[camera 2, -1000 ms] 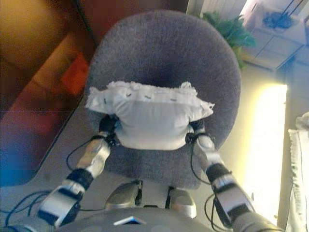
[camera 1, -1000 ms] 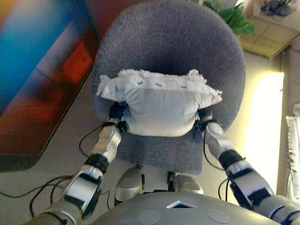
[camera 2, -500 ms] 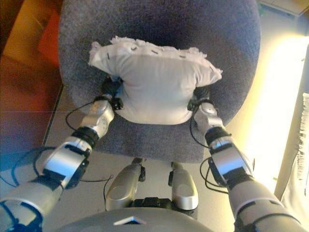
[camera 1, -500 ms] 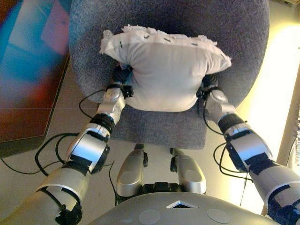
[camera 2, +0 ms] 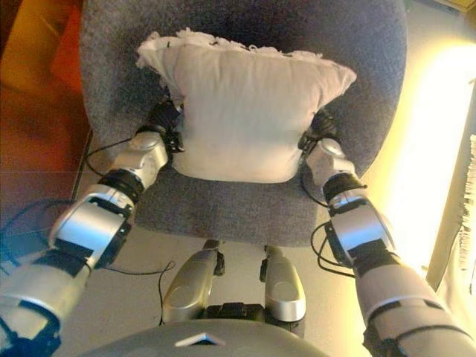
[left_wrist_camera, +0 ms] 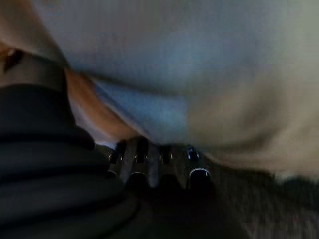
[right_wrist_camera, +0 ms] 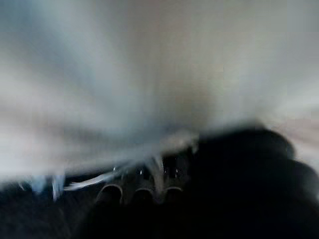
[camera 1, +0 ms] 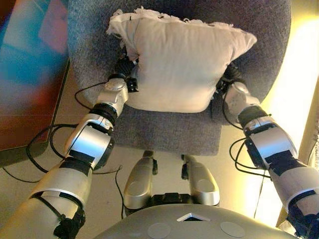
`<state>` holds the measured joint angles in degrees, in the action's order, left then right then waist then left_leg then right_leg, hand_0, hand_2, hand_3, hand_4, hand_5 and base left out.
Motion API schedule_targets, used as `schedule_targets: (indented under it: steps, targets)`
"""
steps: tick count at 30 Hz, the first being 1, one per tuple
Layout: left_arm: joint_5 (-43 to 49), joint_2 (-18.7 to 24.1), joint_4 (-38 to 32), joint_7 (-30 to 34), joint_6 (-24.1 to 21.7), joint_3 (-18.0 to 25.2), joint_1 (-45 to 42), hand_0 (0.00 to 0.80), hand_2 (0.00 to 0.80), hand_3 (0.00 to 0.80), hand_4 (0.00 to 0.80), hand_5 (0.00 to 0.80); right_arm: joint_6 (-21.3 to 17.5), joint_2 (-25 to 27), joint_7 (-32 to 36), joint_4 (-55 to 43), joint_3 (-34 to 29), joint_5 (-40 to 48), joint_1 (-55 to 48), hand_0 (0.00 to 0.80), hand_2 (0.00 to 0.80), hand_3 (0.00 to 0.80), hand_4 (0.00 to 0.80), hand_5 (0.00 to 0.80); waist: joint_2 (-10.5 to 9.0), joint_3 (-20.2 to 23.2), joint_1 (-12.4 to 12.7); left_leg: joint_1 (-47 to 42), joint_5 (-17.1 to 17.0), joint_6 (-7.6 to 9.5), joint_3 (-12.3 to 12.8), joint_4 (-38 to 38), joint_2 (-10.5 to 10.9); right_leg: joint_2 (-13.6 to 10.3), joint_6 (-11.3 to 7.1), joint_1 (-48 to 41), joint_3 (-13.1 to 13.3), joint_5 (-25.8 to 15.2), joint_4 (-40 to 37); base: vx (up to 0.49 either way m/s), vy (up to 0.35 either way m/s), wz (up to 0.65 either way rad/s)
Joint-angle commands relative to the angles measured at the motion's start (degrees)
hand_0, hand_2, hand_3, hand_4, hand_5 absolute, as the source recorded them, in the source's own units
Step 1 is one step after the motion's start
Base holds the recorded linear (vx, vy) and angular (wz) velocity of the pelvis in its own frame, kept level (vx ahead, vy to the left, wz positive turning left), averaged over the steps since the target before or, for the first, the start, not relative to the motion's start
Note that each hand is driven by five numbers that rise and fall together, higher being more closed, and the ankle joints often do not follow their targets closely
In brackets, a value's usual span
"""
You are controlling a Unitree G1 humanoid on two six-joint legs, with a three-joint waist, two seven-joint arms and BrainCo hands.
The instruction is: Pick up the cushion and take it to the sofa
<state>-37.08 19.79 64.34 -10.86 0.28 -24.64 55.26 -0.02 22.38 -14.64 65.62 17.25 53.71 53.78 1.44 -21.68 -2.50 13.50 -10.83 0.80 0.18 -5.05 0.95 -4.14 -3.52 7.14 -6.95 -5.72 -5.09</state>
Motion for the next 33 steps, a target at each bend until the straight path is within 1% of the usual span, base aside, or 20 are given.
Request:
schedule_targets:
  steps: [1,5,6,7,10,12,14,16,17,18,20,22,23,25,27,28,29,31,32,33]
  targets:
    - [-1.2,0.8,3.0,1.0,-3.0,-0.9,0.6,0.0,0.0,0.0,0.0,0.0,-5.2,3.6,-2.3,-6.1,-2.4,0.0,0.3,0.0,0.0,0.0,0.0,0.0,-0.65,2.1,-0.7,-5.4,9.6,-3.74,4.8,0.1,-0.7,-2.8,-2.12,2.1,1.1,1.5,0.7,0.059,-0.007,0.0]
    - [-0.4,6.4,-4.5,0.2,-4.3,2.4,-7.7,0.0,0.0,0.0,0.0,0.0,-6.0,8.2,-2.9,-14.0,-6.7,-4.8,-10.2,0.0,0.0,0.0,0.0,0.0,-0.68,3.7,-0.6,-7.6,10.5,-3.49,4.9,0.1,-0.8,-2.6,-2.03,0.2,0.5,2.3,1.0,0.09,0.001,0.02]
    - [-0.1,8.3,-7.4,-1.4,-4.2,4.1,-11.0,0.0,0.0,0.0,0.0,0.0,-5.9,9.7,-3.2,-16.4,-8.4,-6.0,-13.7,0.0,0.0,0.0,0.0,0.0,-0.62,4.5,-0.5,-8.7,10.9,-3.39,4.9,0.1,-0.8,-2.6,-2.01,-0.9,0.2,2.6,0.9,0.112,-0.007,-0.01]
    - [-0.2,8.9,-8.5,-2.3,-4.4,4.9,-12.6,0.0,0.0,0.0,0.0,0.0,-6.1,10.2,-3.6,-17.7,-9.2,-6.4,-15.5,0.0,0.0,0.0,0.0,0.0,-0.65,4.8,-0.4,-9.2,11.0,-3.35,4.9,0.1,-0.8,-2.5,-2.02,-1.5,0.1,2.7,0.8,0.141,-0.02,-0.01]
    - [0.5,10.9,-13.0,-4.9,-5.3,9.8,-20.7,0.0,0.0,0.0,0.0,0.0,-7.4,10.7,-5.5,-24.9,-13.8,-8.6,-24.7,0.0,0.0,0.0,0.0,0.0,-0.86,6.9,-0.4,-11.8,11.9,-3.16,4.8,0.1,-0.9,-2.3,-2.03,-4.4,-0.3,3.3,0.5,0.14,-0.03,-0.01]
    - [2.1,10.7,-16.9,-7.0,-6.1,13.1,-26.9,0.0,0.0,0.0,0.0,0.0,-9.0,9.7,-7.5,-29.8,-17.7,-11.1,-31.3,0.0,0.0,0.0,0.0,0.0,-0.9,8.8,-0.2,-13.5,12.5,-3.0,4.4,0.1,-0.8,-2.0,-1.96,-6.3,-0.5,3.8,0.2,0.147,-0.041,-0.01]
    - [3.8,9.8,-19.8,-7.5,-6.8,15.4,-32.0,0.0,0.0,0.0,0.0,0.0,-9.7,9.4,-7.7,-31.8,-21.4,-13.2,-36.5,0.0,0.0,0.0,0.0,0.0,-0.84,10.4,0.0,-14.8,12.9,-2.92,4.2,0.1,-0.9,-1.9,-1.99,-7.7,-0.8,4.3,0.1,0.137,-0.027,0.0]
    - [6.7,8.4,-22.8,-7.9,-6.4,17.6,-37.9,0.0,0.0,0.0,0.0,0.0,-9.2,8.8,-8.5,-32.5,-25.0,-15.7,-42.0,0.0,0.0,0.0,0.0,0.0,-0.72,12.4,0.6,-16.2,13.2,-2.77,4.0,0.1,-1.0,-1.7,-2.04,-9.2,-1.3,4.8,0.1,0.14,-0.035,-0.01]
    - [7.2,8.2,-23.3,-7.4,-6.3,18.2,-39.3,0.0,0.0,0.0,0.0,0.0,-8.9,8.7,-8.5,-32.8,-25.8,-16.2,-43.3,0.0,0.0,0.0,0.0,0.0,-0.72,12.9,0.7,-16.6,13.3,-2.77,4.0,0.1,-1.0,-1.7,-2.03,-9.6,-1.4,4.9,0.1,0.113,-0.047,0.0]
    - [8.5,8.0,-24.6,-5.8,-6.3,20.0,-42.4,0.0,0.0,0.0,0.0,0.0,-7.7,8.3,-7.9,-32.7,-28.0,-17.9,-46.2,0.0,0.0,0.0,0.0,0.0,-0.84,14.0,0.9,-17.4,13.5,-2.8,4.0,0.1,-1.2,-1.5,-1.99,-10.5,-1.7,5.2,0.1,0.076,-0.045,0.0]
    - [10.4,8.0,-26.1,-3.1,-5.0,21.7,-46.4,0.0,0.0,0.0,0.0,0.0,-7.0,7.7,-7.5,-32.3,-29.9,-18.6,-49.9,0.0,0.0,0.0,0.0,0.0,-1.04,15.0,1.0,-18.4,13.7,-2.79,4.1,0.1,-1.2,-1.3,-1.83,-11.6,-1.9,5.5,0.1,0.042,-0.054,-0.01]
    - [13.0,7.2,-26.8,-1.3,-3.1,22.0,-50.1,0.0,0.0,0.0,0.0,0.0,-5.9,5.5,-7.4,-31.6,-30.8,-20.3,-53.4,0.0,0.0,0.0,0.0,0.0,-1.23,15.8,1.1,-19.1,13.9,-2.86,4.3,0.1,-1.4,-1.0,-1.78,-12.4,-2.2,5.8,0.1,-0.007,-0.064,-0.01]
    - [15.6,6.7,-27.2,0.8,-1.1,21.9,-52.3,0.0,0.0,0.0,0.0,0.0,-4.8,4.1,-7.4,-31.1,-30.8,-20.5,-55.7,0.0,0.0,0.0,0.0,0.0,-1.35,16.1,1.1,-19.6,14.0,-2.84,4.4,0.1,-1.5,-0.9,-1.71,-12.9,-2.3,5.9,0.1,-0.02,-0.068,-0.01]
    - [16.9,5.8,-27.0,3.7,1.8,20.7,-55.7,0.0,0.0,0.0,0.0,0.0,-3.0,2.1,-6.6,-30.0,-29.9,-22.1,-58.5,0.0,0.0,0.0,0.0,0.0,-1.5,16.4,1.1,-20.0,14.0,-2.7,4.4,0.1,-1.6,-0.6,-1.65,-13.3,-2.2,6.0,0.1,-0.019,-0.061,-0.02]
    - [18.2,4.6,-24.7,6.7,4.6,20.0,-59.0,0.0,0.0,0.0,0.0,0.0,-1.3,0.0,-7.0,-27.3,-28.1,-23.1,-60.8,0.0,0.0,0.0,0.0,0.0,-1.72,16.8,1.0,-20.5,14.1,-2.53,4.4,0.1,-1.6,-0.3,-1.61,-13.8,-1.9,6.2,0.1,-0.028,-0.06,-0.01]
    - [18.8,3.8,-22.4,7.8,5.5,19.3,-60.5,0.0,0.0,0.0,0.0,0.0,0.2,-1.2,-4.8,-24.0,-27.2,-22.9,-61.6,0.0,0.0,0.0,0.0,0.0,-1.81,16.9,0.9,-20.8,14.1,-2.41,4.5,0.1,-1.6,-0.1,-1.58,-14.1,-1.7,6.3,0.1,-0.042,-0.06,-0.02]
    - [18.1,2.6,-19.2,8.3,6.1,18.6,-61.7,0.0,0.0,0.0,0.0,0.0,0.7,-2.4,-5.0,-19.9,-26.3,-26.2,-62.4,0.0,0.0,0.0,0.0,0.0,-1.92,17.1,0.8,-21.2,14.3,-2.24,4.5,0.1,-1.5,0.0,-1.51,-14.4,-1.3,6.4,0.1,-0.044,-0.056,-0.06]
    - [18.3,0.0,-12.3,8.7,6.1,17.9,-62.3,0.0,0.0,0.0,0.0,0.0,0.7,-3.5,-3.9,-11.6,-23.4,-31.1,-62.8,0.0,0.0,0.0,0.0,0.0,-2.01,17.3,0.8,-21.5,14.3,-2.06,4.6,0.1,-1.5,0.3,-1.47,-14.7,-0.9,6.5,0.1,-0.03,-0.031,-0.09]
    - [17.9,-1.5,-8.7,8.9,5.9,17.6,-62.1,0.0,0.0,0.0,0.0,0.0,1.6,-4.8,-3.4,-8.5,-22.1,-34.4,-62.6,0.0,0.0,0.0,0.0,0.0,-2.1,17.4,0.8,-21.6,14.4,-1.88,4.5,0.1,-1.5,0.4,-1.36,-14.8,-0.5,6.5,0.1,-0.03,-0.021,-0.07]
    - [18.1,-3.1,-4.6,8.9,4.8,17.0,-61.5,0.0,0.0,0.0,0.0,0.0,3.4,-6.2,-3.0,-5.4,-19.7,-35.8,-62.2,0.0,0.0,0.0,0.0,0.0,-2.23,17.6,0.9,-21.8,14.5,-1.74,4.4,0.1,-1.4,0.4,-1.21,-15.0,-0.2,6.6,0.1,-0.023,-0.02,-0.05]
